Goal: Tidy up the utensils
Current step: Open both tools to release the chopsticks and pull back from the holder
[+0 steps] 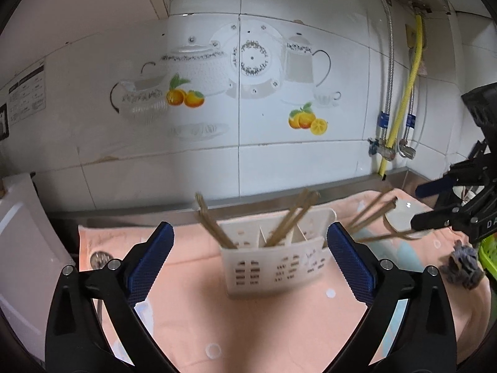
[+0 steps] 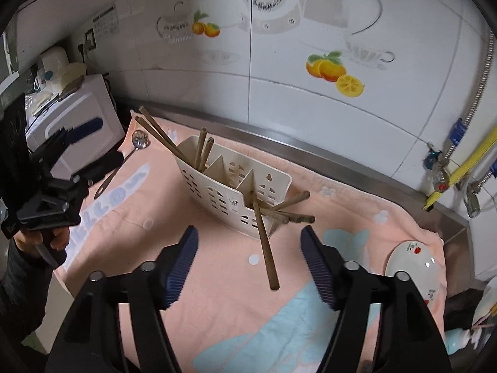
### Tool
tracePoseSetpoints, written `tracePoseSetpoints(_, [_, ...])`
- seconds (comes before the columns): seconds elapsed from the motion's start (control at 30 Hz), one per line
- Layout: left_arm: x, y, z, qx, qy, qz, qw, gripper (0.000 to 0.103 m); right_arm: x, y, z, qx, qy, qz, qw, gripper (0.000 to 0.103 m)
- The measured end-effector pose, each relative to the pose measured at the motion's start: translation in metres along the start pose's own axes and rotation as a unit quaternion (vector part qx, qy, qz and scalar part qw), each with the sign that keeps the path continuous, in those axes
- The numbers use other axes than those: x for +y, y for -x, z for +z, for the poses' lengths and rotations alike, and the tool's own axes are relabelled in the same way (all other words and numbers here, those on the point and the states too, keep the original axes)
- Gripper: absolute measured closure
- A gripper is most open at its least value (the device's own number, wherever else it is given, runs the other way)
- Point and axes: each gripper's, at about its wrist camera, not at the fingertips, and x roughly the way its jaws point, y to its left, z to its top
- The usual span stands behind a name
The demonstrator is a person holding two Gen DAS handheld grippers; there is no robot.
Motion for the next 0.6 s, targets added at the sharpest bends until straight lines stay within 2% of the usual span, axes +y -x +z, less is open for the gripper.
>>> tracePoseSetpoints(0.23, [0.002,0.015,-0.026,0.013,0.013,0.006,0.9998,0.005,0.018,0.018,-0.037,-0.052,-0.006,-0.030,0.998,0.017])
tracePoseSetpoints(0.6, [-0.003,0.046,-0.049,0.006,0.014,0.020,0.9997,0.005,0.042,0.020,-0.086,-0.085,-0.039,-0.022,0.995,0.012])
